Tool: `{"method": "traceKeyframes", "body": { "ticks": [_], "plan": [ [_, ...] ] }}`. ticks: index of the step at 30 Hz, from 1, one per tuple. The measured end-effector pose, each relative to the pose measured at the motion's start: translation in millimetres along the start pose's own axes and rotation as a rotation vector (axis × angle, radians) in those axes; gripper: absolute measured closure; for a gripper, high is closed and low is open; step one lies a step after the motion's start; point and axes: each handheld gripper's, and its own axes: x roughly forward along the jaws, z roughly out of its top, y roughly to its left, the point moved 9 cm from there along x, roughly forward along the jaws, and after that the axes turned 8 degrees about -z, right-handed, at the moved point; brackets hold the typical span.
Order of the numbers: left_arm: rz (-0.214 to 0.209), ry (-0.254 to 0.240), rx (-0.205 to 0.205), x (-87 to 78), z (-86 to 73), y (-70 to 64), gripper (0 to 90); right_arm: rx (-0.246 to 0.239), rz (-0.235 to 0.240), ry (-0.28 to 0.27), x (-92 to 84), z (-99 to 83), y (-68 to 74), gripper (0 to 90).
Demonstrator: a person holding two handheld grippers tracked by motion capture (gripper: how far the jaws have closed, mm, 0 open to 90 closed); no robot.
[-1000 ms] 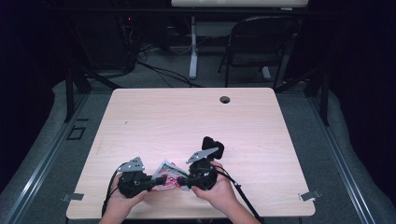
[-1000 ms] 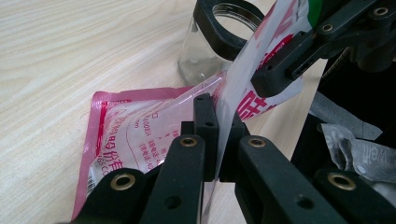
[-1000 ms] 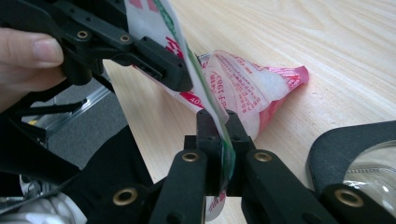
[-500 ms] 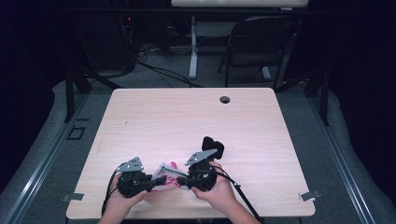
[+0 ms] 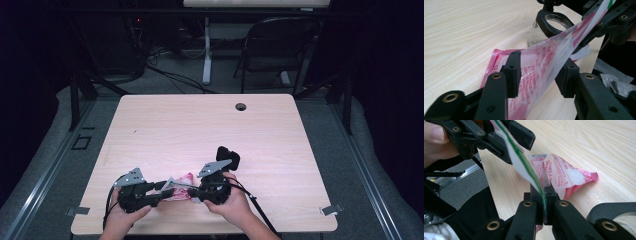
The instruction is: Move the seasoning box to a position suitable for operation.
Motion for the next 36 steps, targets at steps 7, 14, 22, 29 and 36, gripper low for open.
{"method": "traceKeyframes", "body": {
  "ticks": [7,14,22,29,36],
  "plan": [
    [0.035,-0.005,0.02,-6.8,-2.6,5.1,52.6,0.009,0.016,-0.008,0.2,2.6,-0.8,90.0],
    [0.044,0.03,0.023,-7.2,-8.0,7.4,48.4,0.011,0.018,-0.019,-1.8,5.2,-2.4,90.0],
    [0.021,0.052,0.054,-2.4,-15.4,7.9,33.6,0.017,0.043,-0.028,-4.9,8.8,-4.9,90.0],
    [0.032,0.103,0.079,4.2,-24.7,12.6,29.9,-0.009,0.054,-0.033,-10.2,11.9,-6.1,90.0],
    [0.038,0.138,0.084,11.5,-32.5,19.1,29.5,-0.035,0.064,-0.046,-16.4,14.8,-2.0,90.0]
  ]
}}
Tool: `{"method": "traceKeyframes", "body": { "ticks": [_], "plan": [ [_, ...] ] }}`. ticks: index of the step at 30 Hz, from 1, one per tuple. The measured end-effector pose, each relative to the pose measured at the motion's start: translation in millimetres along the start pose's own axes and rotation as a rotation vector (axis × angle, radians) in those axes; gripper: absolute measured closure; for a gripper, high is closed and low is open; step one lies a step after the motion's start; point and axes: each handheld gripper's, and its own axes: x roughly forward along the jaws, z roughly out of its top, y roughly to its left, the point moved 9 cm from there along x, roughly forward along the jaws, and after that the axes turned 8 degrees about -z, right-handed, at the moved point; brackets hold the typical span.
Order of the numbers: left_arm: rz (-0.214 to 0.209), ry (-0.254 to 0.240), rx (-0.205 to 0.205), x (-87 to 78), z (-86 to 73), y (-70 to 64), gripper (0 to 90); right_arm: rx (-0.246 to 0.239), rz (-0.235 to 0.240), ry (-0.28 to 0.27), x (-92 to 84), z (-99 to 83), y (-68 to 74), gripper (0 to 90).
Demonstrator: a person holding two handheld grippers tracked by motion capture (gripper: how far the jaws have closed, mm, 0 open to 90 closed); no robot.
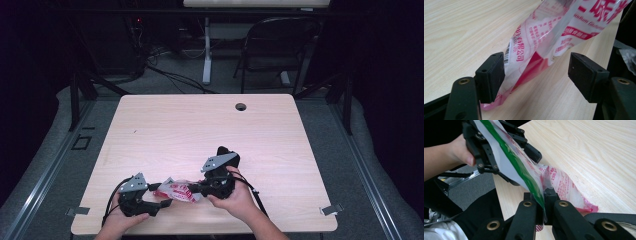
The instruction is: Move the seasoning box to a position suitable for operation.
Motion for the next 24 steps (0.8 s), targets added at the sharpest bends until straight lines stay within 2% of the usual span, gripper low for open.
{"method": "traceKeyframes", "body": {
  "ticks": [4,9,13,16,22,24],
  "plan": [
    [-0.019,0.011,0.004,7.3,-2.7,3.6,28.8,-0.014,-0.002,-0.001,-2.5,0.6,2.9,90.0],
    [-0.041,0.056,0.016,19.4,-8.2,5.9,27.8,-0.03,0.007,0.002,-4.2,-1.0,4.5,90.0],
    [-0.061,0.069,0.005,26.2,-11.7,8.3,27.8,-0.037,0.009,0.008,-2.7,-3.8,3.3,90.0],
    [-0.057,0.082,0.002,29.3,-13.9,10.2,27.8,-0.035,0.005,0.02,-1.3,-7.6,1.3,90.0],
    [-0.054,0.085,0.023,35.5,-13.7,11.4,28.7,-0.031,0.009,-0.003,-4.6,-6.9,-0.3,90.0],
    [-0.051,0.104,0.032,38.8,-15.3,11.8,29.6,-0.033,0.01,-0.011,-6.6,-6.3,0.5,90.0]
  ]
}}
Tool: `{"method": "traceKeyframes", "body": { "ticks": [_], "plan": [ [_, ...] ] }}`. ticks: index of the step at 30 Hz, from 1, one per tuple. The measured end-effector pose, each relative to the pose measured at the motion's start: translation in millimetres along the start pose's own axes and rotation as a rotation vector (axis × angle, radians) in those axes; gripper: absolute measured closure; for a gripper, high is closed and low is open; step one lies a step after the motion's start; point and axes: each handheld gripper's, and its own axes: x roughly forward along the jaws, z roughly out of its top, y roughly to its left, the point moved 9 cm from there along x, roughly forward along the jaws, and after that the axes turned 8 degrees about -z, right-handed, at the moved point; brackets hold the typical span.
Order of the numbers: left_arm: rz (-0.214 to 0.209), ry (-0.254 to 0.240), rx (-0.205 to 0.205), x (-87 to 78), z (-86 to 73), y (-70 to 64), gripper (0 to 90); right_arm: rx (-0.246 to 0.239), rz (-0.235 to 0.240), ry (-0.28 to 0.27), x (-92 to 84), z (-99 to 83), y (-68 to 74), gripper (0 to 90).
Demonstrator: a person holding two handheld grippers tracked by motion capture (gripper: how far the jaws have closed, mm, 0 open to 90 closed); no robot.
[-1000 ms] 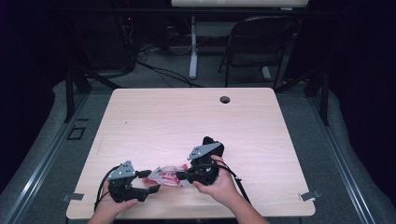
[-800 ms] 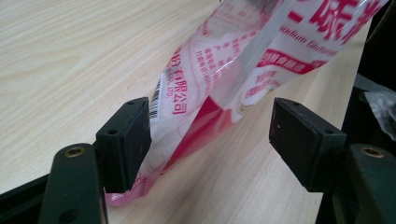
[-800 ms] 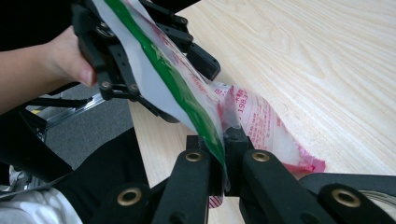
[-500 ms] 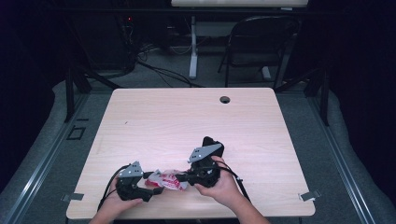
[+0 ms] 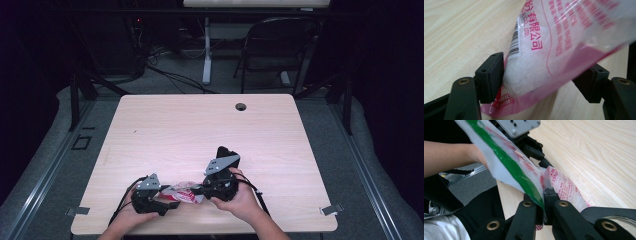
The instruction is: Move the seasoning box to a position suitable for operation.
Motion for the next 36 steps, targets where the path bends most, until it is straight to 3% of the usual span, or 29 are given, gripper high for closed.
{"method": "traceKeyframes", "body": {
  "ticks": [4,7,14,18,23,30,36],
  "plan": [
    [-0.01,0.012,0.013,4.9,0.9,-2.0,29.5,-0.009,0.009,-0.007,-1.6,1.4,2.8,90.0],
    [-0.024,-0.002,0.014,4.7,2.7,-3.6,28.1,-0.033,0.014,-0.012,-4.0,3.7,6.8,90.0],
    [-0.031,-0.022,0.013,2.8,4.6,-5.9,28.6,-0.03,0.034,-0.04,-8.8,8.4,10.7,90.0],
    [-0.035,-0.022,0.018,3.6,4.1,-6.6,36.6,-0.028,0.037,-0.048,-10.1,9.9,9.4,90.0],
    [-0.042,-0.004,0.013,6.9,0.3,-5.3,53.1,-0.016,0.035,-0.044,-8.3,9.0,7.4,90.0],
    [-0.018,-0.012,0.024,5.7,1.4,-3.4,61.8,-0.005,0.029,-0.044,-7.2,9.5,5.7,90.0],
    [0.046,-0.006,0.022,2.4,3.1,0.2,63.3,0.014,0.021,-0.043,-6.4,8.8,2.2,90.0]
  ]
}}
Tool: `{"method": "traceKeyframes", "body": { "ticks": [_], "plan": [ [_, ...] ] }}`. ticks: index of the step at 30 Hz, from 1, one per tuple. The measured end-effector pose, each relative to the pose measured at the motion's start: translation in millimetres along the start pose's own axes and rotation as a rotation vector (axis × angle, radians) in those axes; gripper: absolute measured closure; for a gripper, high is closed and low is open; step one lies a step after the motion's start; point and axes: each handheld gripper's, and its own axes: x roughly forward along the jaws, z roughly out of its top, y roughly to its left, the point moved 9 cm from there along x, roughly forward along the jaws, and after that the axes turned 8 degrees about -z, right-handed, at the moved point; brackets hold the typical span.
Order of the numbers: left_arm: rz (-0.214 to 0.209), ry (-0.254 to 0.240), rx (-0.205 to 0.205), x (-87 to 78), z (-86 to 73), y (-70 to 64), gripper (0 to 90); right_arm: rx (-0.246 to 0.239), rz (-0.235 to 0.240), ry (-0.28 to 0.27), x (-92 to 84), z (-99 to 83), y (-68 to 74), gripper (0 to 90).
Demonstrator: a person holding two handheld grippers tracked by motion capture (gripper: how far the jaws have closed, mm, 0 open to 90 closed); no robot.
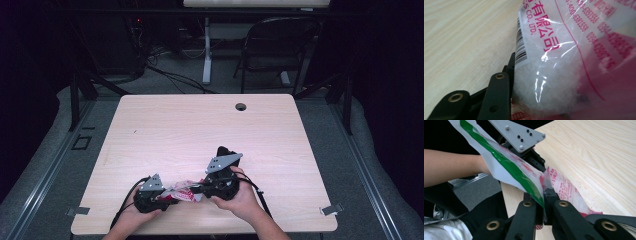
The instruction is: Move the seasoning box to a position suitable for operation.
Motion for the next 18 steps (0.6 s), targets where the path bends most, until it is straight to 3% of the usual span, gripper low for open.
{"method": "traceKeyframes", "body": {
  "ticks": [8,14,18],
  "plan": [
    [0.087,-0.011,0.008,-7.8,5.6,3.6,65.0,0.031,-0.014,-0.019,-0.6,2.6,-3.7,90.0],
    [0.167,-0.022,0.025,-15.5,13.4,7.5,65.6,0.03,-0.05,-0.032,-3.1,7.5,-5.5,90.0],
    [0.193,-0.025,0.027,-16.5,16.4,7.5,65.9,0.048,-0.059,-0.036,-5.5,8.8,-8.4,90.0]
  ]
}}
